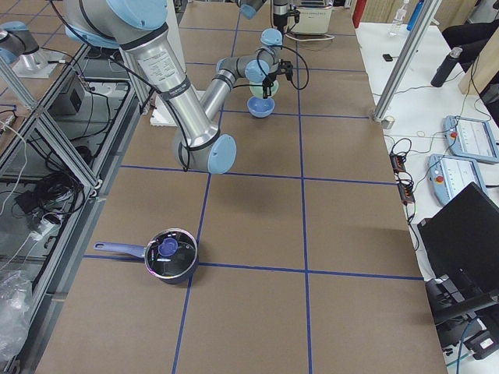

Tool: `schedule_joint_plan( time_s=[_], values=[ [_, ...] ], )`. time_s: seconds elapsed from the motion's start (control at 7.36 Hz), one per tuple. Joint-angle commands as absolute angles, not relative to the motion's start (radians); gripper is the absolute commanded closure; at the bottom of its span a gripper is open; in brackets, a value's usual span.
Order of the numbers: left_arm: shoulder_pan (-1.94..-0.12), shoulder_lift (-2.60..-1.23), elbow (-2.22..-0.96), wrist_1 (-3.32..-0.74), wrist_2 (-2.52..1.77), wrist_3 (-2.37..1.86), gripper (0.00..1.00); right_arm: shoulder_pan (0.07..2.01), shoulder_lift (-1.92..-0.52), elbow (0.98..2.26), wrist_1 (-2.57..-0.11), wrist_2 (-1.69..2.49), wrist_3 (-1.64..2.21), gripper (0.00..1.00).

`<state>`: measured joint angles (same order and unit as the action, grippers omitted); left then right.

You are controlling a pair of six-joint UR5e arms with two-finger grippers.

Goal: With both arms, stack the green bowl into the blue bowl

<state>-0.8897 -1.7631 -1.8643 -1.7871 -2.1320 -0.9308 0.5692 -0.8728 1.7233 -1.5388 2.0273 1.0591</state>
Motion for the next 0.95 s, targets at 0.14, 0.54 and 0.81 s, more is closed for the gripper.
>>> schedule_joint_plan(
  time_s=[0.14, 0.54, 0.81],
  values=[
    [-0.890, -1.763, -1.864, -1.787, -2.131, -0.931, 0.04, 0.554, -0.877, 1.675, -1.462, 1.985, 1.062, 0.96],
    [-0.890, -1.763, -1.856, -1.787, -2.131, -0.930, 0.04, 0.551, -0.890, 1.675, -1.470, 1.987, 1.049, 0.95],
    [-0.890, -1.763, -1.855, -1.787, -2.131, -0.930, 0.04, 0.551, -0.891, 1.675, -1.470, 1.987, 1.049, 0.95]
  ],
)
